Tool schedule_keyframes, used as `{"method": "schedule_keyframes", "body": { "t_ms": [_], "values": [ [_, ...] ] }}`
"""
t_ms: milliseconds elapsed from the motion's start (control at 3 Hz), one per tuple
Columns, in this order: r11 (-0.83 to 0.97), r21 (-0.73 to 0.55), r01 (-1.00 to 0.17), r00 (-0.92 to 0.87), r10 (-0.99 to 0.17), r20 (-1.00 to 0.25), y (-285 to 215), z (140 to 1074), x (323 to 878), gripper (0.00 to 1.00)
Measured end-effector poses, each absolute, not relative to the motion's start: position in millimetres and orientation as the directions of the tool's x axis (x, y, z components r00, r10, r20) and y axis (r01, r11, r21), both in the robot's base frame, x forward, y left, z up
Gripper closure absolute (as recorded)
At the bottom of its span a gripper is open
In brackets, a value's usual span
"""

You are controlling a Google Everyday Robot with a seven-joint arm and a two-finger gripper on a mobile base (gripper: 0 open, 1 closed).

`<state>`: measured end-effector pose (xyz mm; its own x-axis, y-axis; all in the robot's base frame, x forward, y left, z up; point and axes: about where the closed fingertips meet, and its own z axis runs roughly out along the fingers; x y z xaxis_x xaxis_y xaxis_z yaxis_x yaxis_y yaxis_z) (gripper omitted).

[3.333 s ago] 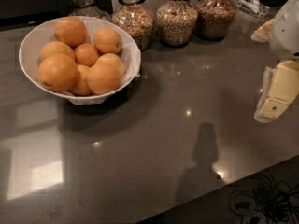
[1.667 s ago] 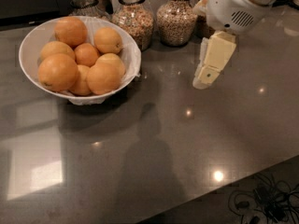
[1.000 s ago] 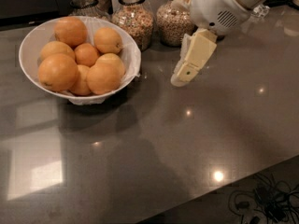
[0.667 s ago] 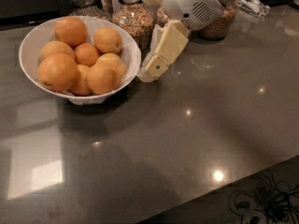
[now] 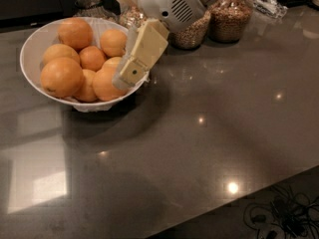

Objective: Pick orange from white bowl

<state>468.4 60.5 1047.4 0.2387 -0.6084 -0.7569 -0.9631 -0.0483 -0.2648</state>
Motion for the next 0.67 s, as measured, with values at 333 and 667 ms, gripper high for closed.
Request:
{"method": "schedule_keyframes", "body": {
  "t_ms": [333, 667],
  "values": [
    [-0.052, -0.224, -0.973, 0.212, -0.579, -0.787, 77.0, 1032.6, 473.6, 0.00],
    [-0.048, -0.156, -0.987, 0.155, -0.570, -0.807, 95.3, 1006.0, 489.5, 0.00]
  ]
}}
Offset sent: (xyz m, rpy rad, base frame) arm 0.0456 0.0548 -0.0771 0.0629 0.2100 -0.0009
